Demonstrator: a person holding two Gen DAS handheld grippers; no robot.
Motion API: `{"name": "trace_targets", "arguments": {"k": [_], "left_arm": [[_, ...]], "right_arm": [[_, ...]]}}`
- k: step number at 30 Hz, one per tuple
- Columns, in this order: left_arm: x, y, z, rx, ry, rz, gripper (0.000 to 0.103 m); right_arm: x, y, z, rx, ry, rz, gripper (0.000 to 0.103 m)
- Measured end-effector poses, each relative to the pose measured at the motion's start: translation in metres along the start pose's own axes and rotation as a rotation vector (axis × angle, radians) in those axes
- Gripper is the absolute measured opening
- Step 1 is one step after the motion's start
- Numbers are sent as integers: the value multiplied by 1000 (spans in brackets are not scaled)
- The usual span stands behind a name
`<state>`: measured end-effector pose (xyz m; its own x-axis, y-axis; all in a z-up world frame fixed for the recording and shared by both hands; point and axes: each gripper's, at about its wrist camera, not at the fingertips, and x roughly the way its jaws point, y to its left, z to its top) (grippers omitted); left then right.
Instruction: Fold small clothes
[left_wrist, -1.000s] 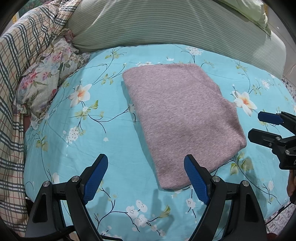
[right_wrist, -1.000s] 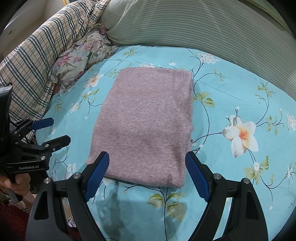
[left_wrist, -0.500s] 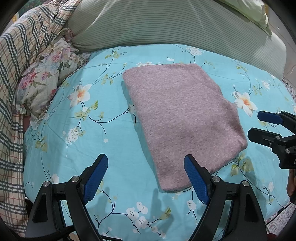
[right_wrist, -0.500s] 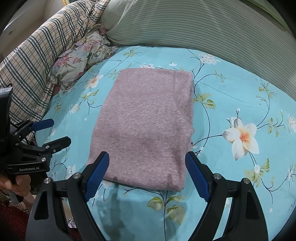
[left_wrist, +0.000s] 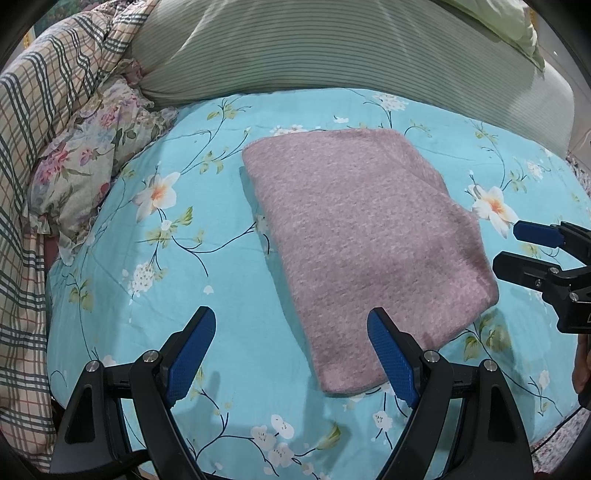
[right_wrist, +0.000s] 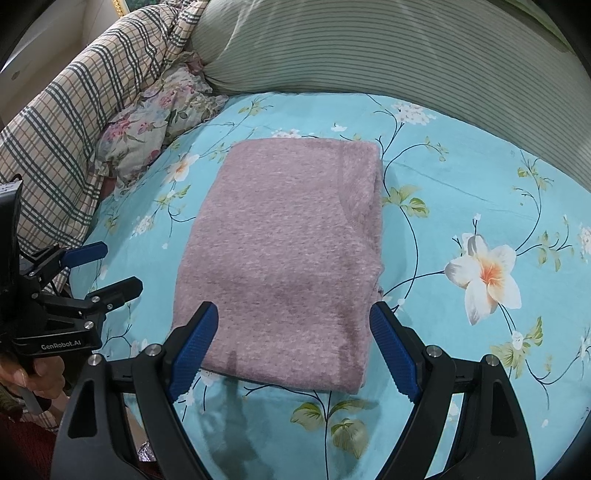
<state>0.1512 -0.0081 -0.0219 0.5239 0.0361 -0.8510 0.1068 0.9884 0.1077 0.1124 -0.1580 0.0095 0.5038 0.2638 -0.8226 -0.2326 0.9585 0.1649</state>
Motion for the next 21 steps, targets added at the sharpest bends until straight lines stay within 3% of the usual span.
{"name": "trace_targets", "arguments": {"k": [21], "left_arm": [[-1, -4, 0, -21, -23, -22, 85]], "right_arm": [[16, -9, -3, 58, -2, 9, 84]]}}
